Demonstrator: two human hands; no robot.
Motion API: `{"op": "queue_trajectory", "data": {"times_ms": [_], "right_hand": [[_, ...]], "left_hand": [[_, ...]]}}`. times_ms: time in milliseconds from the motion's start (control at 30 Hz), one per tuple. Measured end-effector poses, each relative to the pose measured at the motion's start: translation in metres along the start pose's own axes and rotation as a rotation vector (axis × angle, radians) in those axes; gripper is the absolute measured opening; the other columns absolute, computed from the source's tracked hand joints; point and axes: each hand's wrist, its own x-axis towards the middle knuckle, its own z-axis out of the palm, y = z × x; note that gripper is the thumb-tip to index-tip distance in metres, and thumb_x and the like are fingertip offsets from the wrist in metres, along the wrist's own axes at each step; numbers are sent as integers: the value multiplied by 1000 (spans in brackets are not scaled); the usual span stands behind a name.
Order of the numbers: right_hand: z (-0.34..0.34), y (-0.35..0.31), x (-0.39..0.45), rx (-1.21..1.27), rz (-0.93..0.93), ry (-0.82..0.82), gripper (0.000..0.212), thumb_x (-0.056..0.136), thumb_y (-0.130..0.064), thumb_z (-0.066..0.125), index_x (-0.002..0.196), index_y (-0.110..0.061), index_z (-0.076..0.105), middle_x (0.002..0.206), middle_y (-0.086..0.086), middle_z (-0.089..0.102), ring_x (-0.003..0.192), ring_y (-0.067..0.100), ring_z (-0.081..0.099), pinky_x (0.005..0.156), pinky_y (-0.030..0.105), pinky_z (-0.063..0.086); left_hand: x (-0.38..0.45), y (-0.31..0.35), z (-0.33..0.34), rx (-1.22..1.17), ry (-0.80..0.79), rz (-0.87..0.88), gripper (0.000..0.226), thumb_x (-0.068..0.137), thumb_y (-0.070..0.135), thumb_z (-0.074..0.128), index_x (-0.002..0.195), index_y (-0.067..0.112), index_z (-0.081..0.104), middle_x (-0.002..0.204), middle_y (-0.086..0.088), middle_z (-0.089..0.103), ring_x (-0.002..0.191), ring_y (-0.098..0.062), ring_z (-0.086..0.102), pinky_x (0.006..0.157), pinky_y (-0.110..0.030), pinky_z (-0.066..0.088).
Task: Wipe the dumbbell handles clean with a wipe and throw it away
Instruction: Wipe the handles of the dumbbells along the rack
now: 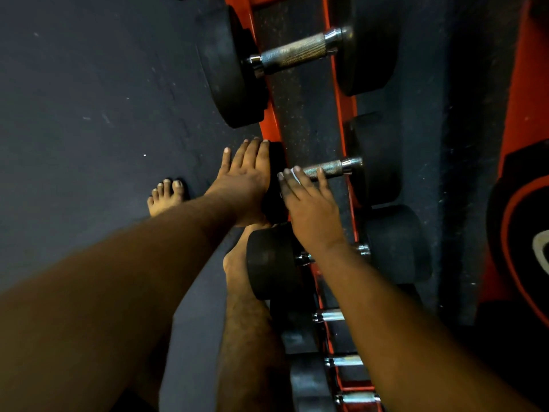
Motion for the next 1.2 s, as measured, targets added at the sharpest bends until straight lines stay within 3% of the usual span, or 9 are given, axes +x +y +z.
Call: {"op": "queue_trajectory", "data": {"times_ms": [133,267,333,467,633,800,933,1100,1200], "right_hand": [[19,-19,-28,312,302,131,48,94,-9,56,141,-17,56,148,4,54,142,19,44,121,47,27],[2,-32,-13,1492,1388,347,30,101,-9,54,127,-15,66,128,8,67,109,18,65,102,34,50],[-7,-22,3,1925,1639,509,23,101,-6,54,120,-12,64,127,17,65,115,27,64,101,41,51],[-32,7,30,2330,1453,758,21,104,-19,50,121,-12,60,128,10,64,131,26,53,113,42,39],[-35,-1,40,2377,1358,492,17,98,-25,58,110,-18,69,107,6,75,112,24,64,107,40,43],[-33,14,41,2402,1375,698,32,98,-27,60,124,-10,64,113,8,72,115,24,64,107,40,45],[-25,-9,36,2307,1321,391,35,95,-31,64,127,-17,65,117,9,72,113,24,66,100,36,48],[-23,14,34,2288,1299,513,23,94,-30,67,113,-17,67,101,3,77,110,20,67,102,36,46],[-14,-9,31,2127,1260,308,16,94,-28,69,109,-22,68,108,4,76,109,21,69,96,36,52]], "left_hand": [[0,0,1,10,5,-2,154,61,55,92,158,5,-16,169,-16,-12,156,-32,-14,126,-55,-5],[0,-1,0,8,5,1,154,60,53,93,158,6,-16,169,-16,-11,156,-33,-14,125,-56,-4],[1,-1,0,9,-2,0,154,60,52,93,158,6,-17,169,-16,-12,156,-33,-14,125,-56,-4],[1,0,1,26,4,-5,156,59,55,93,158,6,-17,169,-15,-12,156,-32,-15,125,-56,-5],[1,2,2,41,8,-26,157,58,59,92,158,6,-17,169,-16,-11,156,-31,-14,124,-59,-6],[1,1,1,40,5,-31,155,60,57,92,158,7,-17,169,-15,-11,156,-31,-14,124,-59,-7],[0,3,-1,40,2,-38,155,59,56,93,158,7,-15,169,-15,-10,156,-31,-13,124,-60,-7],[-1,4,-1,34,-4,-53,155,58,46,96,158,8,-16,169,-14,-10,156,-30,-13,123,-61,-8],[0,4,0,29,4,-51,156,56,46,97,159,7,-14,170,-13,-10,156,-29,-13,122,-62,-8]]}}
